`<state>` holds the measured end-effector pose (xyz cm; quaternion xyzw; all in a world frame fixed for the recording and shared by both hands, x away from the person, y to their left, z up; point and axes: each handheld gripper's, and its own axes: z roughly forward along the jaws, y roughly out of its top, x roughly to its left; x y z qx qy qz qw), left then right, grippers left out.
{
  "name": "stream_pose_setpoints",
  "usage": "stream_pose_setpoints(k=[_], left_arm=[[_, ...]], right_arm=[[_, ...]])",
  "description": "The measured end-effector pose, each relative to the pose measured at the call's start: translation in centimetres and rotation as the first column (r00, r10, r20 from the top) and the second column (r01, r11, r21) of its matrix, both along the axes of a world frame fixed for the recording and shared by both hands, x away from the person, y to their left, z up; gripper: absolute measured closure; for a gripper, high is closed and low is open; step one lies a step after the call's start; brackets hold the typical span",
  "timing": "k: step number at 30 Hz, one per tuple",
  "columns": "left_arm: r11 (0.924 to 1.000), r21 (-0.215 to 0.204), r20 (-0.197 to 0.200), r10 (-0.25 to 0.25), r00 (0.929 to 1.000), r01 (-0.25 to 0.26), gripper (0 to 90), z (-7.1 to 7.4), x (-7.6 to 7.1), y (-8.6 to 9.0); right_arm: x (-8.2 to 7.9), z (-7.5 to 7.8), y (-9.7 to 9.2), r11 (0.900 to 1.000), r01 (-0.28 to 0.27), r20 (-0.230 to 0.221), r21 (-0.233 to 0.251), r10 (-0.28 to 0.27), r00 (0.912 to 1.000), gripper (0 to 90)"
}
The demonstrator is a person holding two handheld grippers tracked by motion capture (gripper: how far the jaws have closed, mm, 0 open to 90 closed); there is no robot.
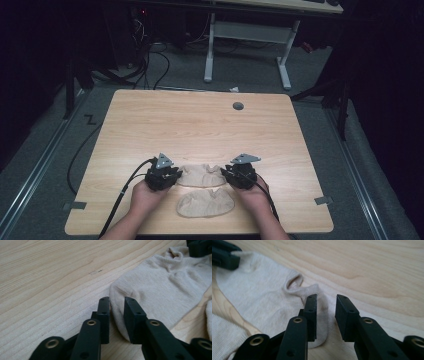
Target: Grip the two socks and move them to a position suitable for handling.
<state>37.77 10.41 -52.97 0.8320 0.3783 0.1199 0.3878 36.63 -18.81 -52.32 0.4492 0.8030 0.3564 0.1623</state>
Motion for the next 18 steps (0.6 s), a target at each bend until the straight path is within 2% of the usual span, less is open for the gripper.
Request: stream_pose_setpoints(k=[2,4,10,18], left_arm=[[0.9999,0.009,0.006,-0.011,0.9999,0.011,78.4,0.00,-0.19,-0.06],[0.9998,0.012,0.011,-0.018,0.9998,0.018,81.6,-0.01,-0.35,-0.12],[0.9993,0.020,0.027,-0.031,0.9991,0.031,85.1,-0.04,-0.78,-0.26],[0.9992,0.025,0.048,-0.032,0.9983,0.030,86.0,0.13,-0.99,-0.30]], right_arm=[[-0.07,-0.29,0.36,0.9996,-0.013,-0.009,-0.024,0.013,0.9999,70.5],[-0.19,-0.34,0.51,0.9992,-0.015,0.004,-0.037,0.015,0.9999,71.5],[-0.68,-0.40,0.92,0.9975,-0.048,0.018,-0.052,0.049,0.9986,86.0],[-0.85,-0.21,1.01,0.9962,-0.053,0.033,-0.069,0.055,0.9980,87.9]])
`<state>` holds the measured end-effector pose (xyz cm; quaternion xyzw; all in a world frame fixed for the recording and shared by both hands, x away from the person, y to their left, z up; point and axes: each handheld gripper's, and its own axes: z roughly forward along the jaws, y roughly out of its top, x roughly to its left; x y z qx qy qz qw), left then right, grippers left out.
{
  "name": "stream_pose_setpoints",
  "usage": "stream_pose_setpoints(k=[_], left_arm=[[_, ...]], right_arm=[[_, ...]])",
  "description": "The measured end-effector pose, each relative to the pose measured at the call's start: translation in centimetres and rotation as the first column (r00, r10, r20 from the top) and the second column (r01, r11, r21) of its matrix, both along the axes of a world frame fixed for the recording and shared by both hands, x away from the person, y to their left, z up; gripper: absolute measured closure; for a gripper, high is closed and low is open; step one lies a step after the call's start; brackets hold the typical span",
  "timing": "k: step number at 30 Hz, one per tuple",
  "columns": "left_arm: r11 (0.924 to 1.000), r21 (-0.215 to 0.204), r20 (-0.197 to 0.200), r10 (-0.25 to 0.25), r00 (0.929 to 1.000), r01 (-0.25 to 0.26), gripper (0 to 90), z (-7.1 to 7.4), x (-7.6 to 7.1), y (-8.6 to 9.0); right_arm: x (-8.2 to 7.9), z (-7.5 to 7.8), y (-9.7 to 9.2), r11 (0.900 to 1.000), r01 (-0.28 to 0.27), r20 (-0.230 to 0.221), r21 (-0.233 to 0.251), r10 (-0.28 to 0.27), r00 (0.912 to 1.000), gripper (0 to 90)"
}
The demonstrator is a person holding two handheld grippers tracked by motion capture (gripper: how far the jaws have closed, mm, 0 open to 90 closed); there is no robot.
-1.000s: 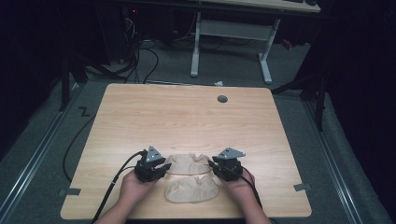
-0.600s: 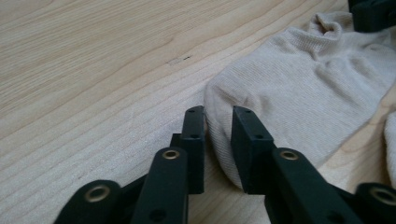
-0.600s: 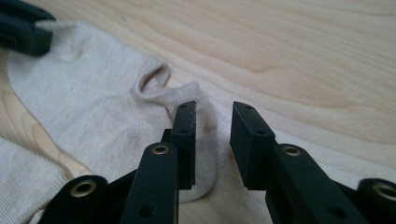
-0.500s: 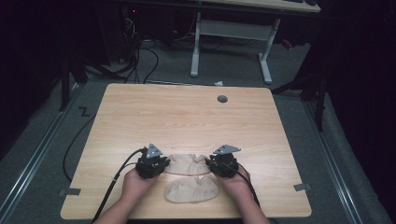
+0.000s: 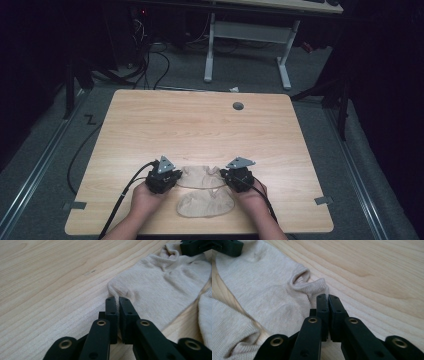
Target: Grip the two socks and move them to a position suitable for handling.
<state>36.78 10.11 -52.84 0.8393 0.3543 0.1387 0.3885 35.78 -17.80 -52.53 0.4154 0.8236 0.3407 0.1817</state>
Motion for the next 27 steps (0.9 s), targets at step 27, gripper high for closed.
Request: stream_pose_setpoints(k=[27], left_arm=[[0.9953,-0.097,0.102,0.008,0.9948,0.002,86.1,3.1,-1.7,0.6]], right_arm=[[-1.5,3.1,-0.6,0.9979,-0.005,0.149,0.065,-0.004,0.9889,87.8]])
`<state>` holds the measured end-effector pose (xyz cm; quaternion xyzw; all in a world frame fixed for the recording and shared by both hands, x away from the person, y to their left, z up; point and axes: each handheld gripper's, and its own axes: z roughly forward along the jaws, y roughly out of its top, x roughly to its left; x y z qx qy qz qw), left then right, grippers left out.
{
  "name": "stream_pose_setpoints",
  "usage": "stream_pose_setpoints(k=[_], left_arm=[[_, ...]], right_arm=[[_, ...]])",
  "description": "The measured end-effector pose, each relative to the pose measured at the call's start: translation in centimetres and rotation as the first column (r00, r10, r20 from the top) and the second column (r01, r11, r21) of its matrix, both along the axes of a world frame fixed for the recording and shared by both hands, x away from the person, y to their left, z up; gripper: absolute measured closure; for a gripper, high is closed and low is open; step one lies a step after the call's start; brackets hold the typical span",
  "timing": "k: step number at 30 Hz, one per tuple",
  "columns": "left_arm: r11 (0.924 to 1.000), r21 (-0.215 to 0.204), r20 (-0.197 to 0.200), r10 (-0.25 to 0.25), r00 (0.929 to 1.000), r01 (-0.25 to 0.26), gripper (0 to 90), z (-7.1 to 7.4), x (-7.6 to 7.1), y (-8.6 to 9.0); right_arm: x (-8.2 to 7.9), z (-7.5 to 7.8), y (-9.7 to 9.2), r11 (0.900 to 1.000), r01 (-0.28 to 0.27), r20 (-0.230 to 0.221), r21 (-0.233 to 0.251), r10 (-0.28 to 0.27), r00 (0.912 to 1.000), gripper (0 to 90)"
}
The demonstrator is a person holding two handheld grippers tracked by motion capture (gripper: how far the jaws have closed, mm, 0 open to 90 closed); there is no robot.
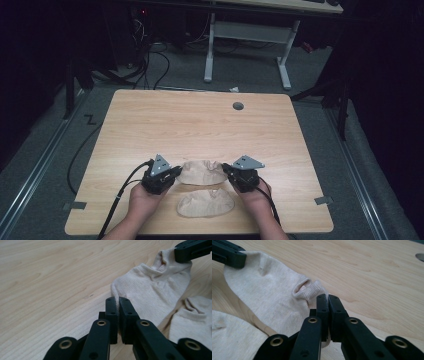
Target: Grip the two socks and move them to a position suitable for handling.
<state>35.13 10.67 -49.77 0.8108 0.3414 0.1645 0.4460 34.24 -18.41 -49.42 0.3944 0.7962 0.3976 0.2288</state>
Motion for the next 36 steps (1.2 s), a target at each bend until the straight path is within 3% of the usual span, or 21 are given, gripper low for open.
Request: stream_pose_setpoints(k=[8,17,28,36], left_arm=[[0.9995,-0.012,0.009,-0.030,0.9995,0.030,86.3,1.2,-1.4,0.1],[0.9962,0.002,-0.001,-0.087,0.9962,0.087,86.3,1.7,-4.5,-0.1],[0.9926,-0.002,-0.068,-0.122,0.9903,0.122,86.3,1.0,-6.6,0.3],[0.9863,0.050,-0.123,-0.150,0.9809,0.157,86.2,-0.3,-7.1,-0.1]], right_arm=[[-1.4,1.1,-0.3,0.9999,-0.013,0.040,0.008,0.013,0.9991,87.8],[-4.0,1.5,-0.7,0.9987,-0.050,0.054,-0.006,0.050,0.9973,87.8],[-6.9,0.8,-1.4,0.9969,-0.075,0.021,-0.023,0.075,0.9969,87.7],[-7.1,-0.4,-1.5,0.9957,-0.088,-0.044,-0.029,0.087,0.9953,87.7]])
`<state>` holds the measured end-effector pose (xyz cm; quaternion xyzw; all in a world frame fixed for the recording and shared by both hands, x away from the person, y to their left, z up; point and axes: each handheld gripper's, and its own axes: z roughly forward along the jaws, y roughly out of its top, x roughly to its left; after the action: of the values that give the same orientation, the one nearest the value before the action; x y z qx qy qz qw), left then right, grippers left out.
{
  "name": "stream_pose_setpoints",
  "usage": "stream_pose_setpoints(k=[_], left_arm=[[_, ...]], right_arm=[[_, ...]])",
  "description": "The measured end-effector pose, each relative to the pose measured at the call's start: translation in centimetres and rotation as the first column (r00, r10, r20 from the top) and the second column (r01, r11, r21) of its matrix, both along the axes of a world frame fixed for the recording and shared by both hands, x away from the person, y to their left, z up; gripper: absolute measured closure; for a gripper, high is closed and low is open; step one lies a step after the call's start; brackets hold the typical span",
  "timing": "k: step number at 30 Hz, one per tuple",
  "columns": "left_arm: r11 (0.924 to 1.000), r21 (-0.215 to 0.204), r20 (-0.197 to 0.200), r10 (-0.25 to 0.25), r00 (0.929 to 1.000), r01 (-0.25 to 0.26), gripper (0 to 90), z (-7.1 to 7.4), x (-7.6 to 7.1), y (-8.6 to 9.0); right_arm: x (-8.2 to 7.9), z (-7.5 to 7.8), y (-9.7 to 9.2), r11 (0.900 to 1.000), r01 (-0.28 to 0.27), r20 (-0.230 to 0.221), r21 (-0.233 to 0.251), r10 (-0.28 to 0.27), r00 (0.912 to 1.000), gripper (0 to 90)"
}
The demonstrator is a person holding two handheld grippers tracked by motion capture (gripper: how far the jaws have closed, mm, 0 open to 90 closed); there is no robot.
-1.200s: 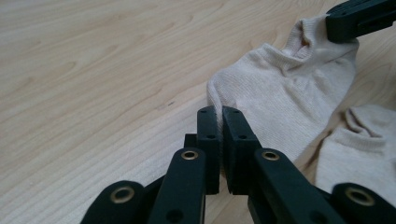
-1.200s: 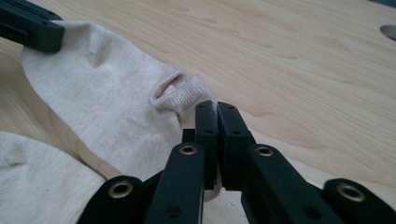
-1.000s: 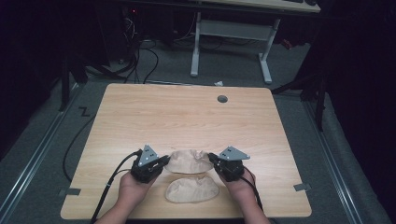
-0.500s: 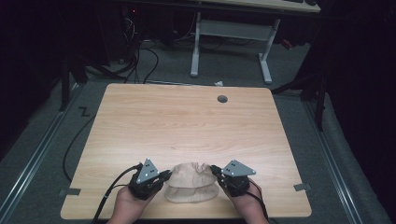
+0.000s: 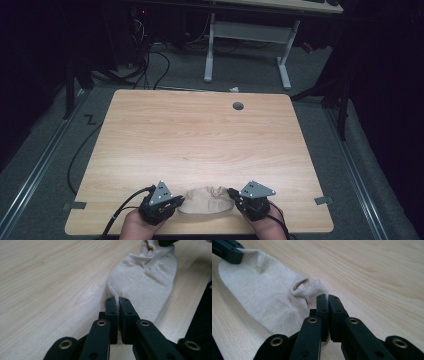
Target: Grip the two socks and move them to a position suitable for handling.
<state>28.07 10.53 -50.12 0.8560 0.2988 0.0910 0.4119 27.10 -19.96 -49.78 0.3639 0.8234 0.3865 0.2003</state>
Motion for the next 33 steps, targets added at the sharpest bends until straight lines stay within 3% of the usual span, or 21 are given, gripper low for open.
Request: stream_pose_setpoints(k=[8,13,20,29,33], left_arm=[[0.9972,0.074,-0.024,-0.012,0.9996,0.013,85.6,-1.2,0.2,-0.4],[0.9960,0.089,-0.030,-0.007,0.9995,0.009,84.9,-1.6,0.6,-0.4],[0.9956,0.094,-0.028,-0.003,0.9996,0.006,83.7,-2.0,1.0,-0.5],[0.9960,0.088,-0.018,0.012,0.9998,-0.010,83.0,-2.2,1.9,-0.4],[0.9971,0.075,-0.034,0.014,0.9993,-0.011,83.0,-2.2,2.5,-0.3]], right_arm=[[0.4,-1.1,0.6,0.9988,-0.031,-0.063,-0.039,0.028,0.9976,87.6],[0.8,-1.7,0.6,0.9980,-0.027,-0.096,-0.056,0.022,0.9952,87.5],[1.3,-2.4,0.6,0.9973,-0.016,-0.114,-0.072,0.007,0.9934,87.5],[2.1,-2.6,1.1,0.9976,0.011,-0.101,-0.068,-0.018,0.9948,87.5],[2.4,-2.6,1.2,0.9978,0.017,-0.103,-0.065,-0.024,0.9944,87.5]])
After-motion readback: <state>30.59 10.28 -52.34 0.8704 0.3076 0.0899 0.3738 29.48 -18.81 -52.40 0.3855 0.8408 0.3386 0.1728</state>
